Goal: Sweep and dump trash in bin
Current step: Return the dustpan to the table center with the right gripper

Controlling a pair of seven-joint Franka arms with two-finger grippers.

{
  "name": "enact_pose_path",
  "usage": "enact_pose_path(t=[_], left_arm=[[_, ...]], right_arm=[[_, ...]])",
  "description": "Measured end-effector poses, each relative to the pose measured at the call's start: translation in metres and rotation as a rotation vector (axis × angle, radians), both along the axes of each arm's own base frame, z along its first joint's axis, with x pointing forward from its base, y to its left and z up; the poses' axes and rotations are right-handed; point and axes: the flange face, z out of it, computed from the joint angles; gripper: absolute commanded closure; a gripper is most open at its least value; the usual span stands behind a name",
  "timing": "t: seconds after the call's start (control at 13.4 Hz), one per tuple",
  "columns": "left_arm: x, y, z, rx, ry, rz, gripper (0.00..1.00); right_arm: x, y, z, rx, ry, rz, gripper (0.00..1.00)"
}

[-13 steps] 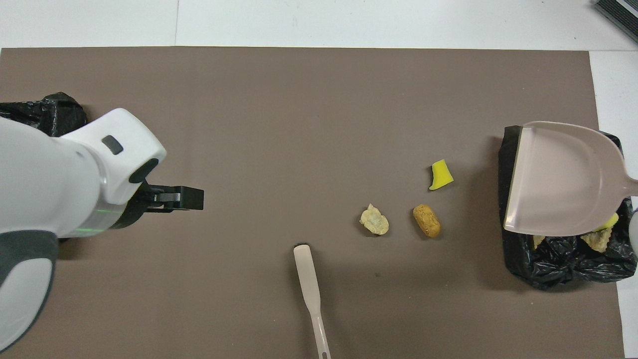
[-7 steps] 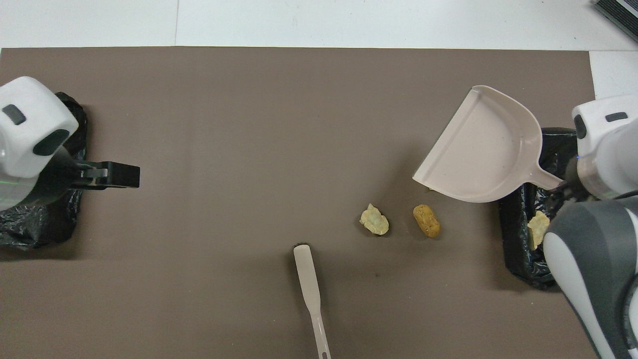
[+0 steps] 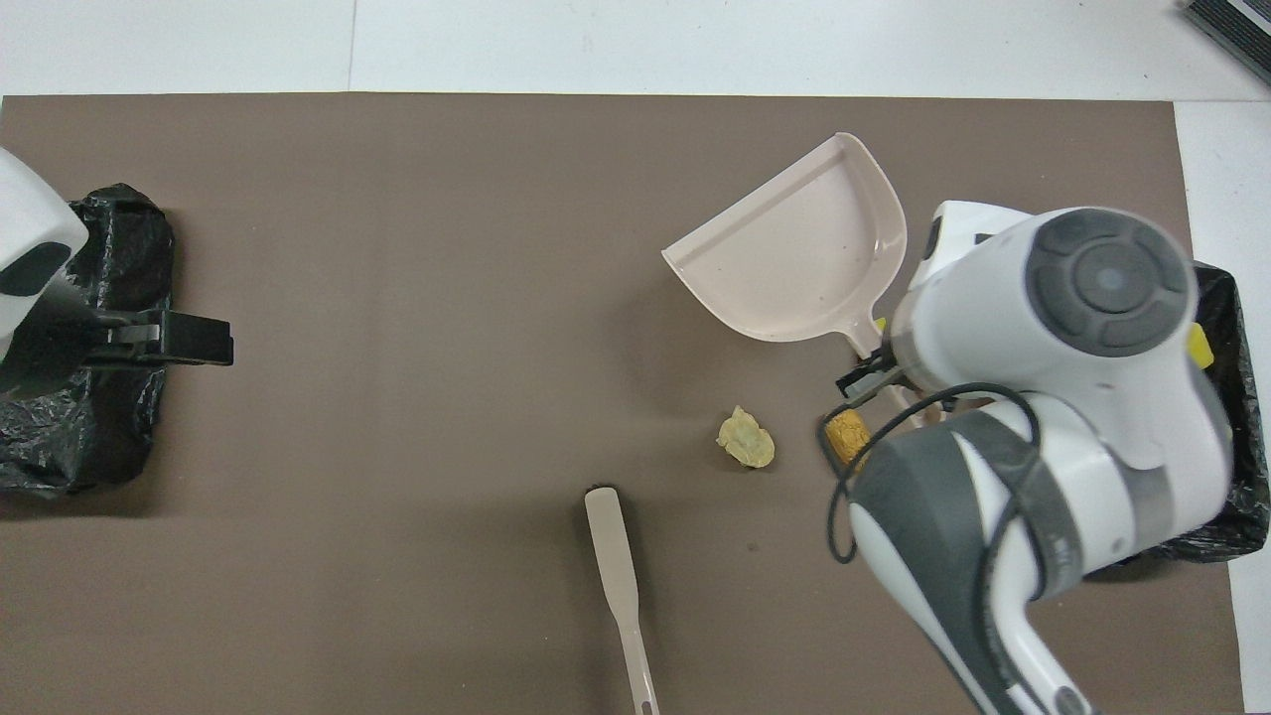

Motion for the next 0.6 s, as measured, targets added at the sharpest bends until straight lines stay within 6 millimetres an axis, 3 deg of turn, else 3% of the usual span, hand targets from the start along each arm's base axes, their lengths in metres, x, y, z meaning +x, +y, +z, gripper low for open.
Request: enact_pose_path(t=[0.15, 0.37, 0.6], left_arm=[[0.002, 0.008, -0.001, 0.003, 0.001, 0.007, 0.00], [0.005, 0.018, -0.002, 0.030, -0.002, -0.093, 0.00], [0.007, 0.033, -0.002, 0.033, -0.002, -0.113, 0.00]], right_arm=[[-0.003, 0.049, -0.024, 0.030, 0.028, -0.073, 1.00], [-0.007, 0.140, -0.067, 0.072, 0.031, -0.211, 1.00], [0.015, 0.210, -0.107, 0.117, 0.047, -0.342, 1.00]])
